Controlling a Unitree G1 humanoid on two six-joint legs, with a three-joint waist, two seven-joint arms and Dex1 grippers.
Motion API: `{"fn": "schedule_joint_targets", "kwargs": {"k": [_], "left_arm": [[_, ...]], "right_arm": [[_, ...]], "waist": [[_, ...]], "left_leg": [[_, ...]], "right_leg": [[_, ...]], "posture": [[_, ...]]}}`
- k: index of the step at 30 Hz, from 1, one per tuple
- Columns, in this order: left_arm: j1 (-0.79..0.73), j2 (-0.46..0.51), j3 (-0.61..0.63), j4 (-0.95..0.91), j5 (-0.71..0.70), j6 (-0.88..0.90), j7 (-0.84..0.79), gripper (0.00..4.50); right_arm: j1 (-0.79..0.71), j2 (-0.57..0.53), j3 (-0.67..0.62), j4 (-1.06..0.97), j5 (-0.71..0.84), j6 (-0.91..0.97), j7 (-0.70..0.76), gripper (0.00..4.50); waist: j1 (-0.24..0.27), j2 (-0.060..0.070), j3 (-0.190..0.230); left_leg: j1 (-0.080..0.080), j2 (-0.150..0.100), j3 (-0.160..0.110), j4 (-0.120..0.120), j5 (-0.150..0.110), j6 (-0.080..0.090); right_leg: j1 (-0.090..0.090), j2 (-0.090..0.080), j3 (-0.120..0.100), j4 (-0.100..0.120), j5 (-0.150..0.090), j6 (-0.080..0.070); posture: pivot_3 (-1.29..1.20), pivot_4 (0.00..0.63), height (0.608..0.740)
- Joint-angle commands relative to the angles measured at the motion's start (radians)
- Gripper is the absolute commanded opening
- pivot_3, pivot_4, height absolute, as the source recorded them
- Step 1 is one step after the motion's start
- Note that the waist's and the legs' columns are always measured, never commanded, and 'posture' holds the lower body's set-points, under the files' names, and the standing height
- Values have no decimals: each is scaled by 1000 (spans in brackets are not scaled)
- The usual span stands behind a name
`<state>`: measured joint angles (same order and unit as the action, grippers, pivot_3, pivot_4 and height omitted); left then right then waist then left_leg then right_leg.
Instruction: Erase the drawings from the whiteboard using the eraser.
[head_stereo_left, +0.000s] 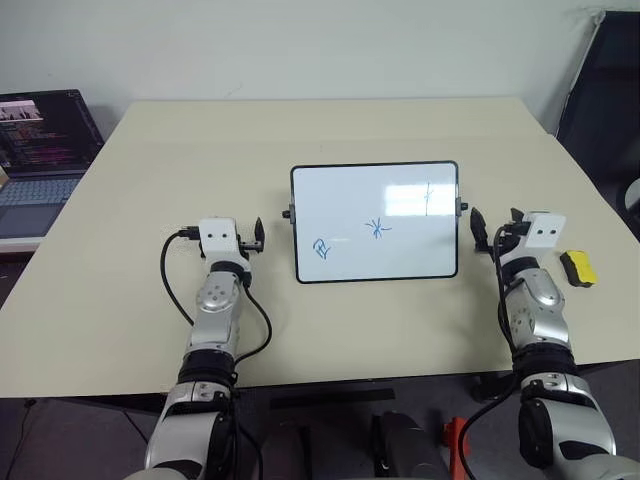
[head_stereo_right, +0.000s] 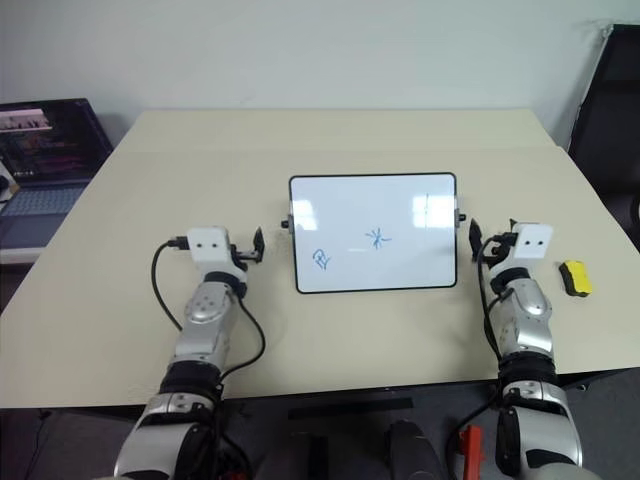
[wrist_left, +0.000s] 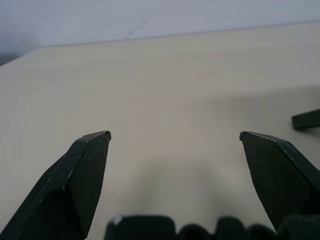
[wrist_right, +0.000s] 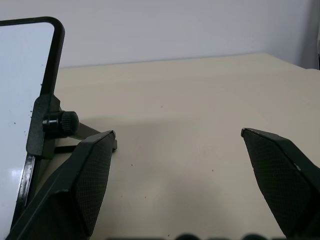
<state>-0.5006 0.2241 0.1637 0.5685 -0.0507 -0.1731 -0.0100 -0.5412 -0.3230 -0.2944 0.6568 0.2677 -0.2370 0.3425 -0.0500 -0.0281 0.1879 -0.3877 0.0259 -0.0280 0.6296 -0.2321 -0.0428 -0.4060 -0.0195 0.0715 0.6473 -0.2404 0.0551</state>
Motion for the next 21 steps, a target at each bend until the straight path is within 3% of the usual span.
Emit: {"fn": "schedule_joint_targets", "kwargs": {"k": [1,21], "left_arm": [[-3,6,5,-39,4,1,6,4500],[36,16,27,-136,-35,55,-13,4500]], "right_arm": [[-5,-8,-14,-20,15,-10,10,4422],[-22,-44,-46,53,58,10,59,4422]], "waist": [[0,0,0],[0,0,0]], "left_leg": [[0,0,0,0,0,0],[0,0,0,0,0,0]], "right_leg": [[0,0,0,0,0,0],[0,0,0,0,0,0]], "posture": [[0,150,740],[0,150,740]]}}
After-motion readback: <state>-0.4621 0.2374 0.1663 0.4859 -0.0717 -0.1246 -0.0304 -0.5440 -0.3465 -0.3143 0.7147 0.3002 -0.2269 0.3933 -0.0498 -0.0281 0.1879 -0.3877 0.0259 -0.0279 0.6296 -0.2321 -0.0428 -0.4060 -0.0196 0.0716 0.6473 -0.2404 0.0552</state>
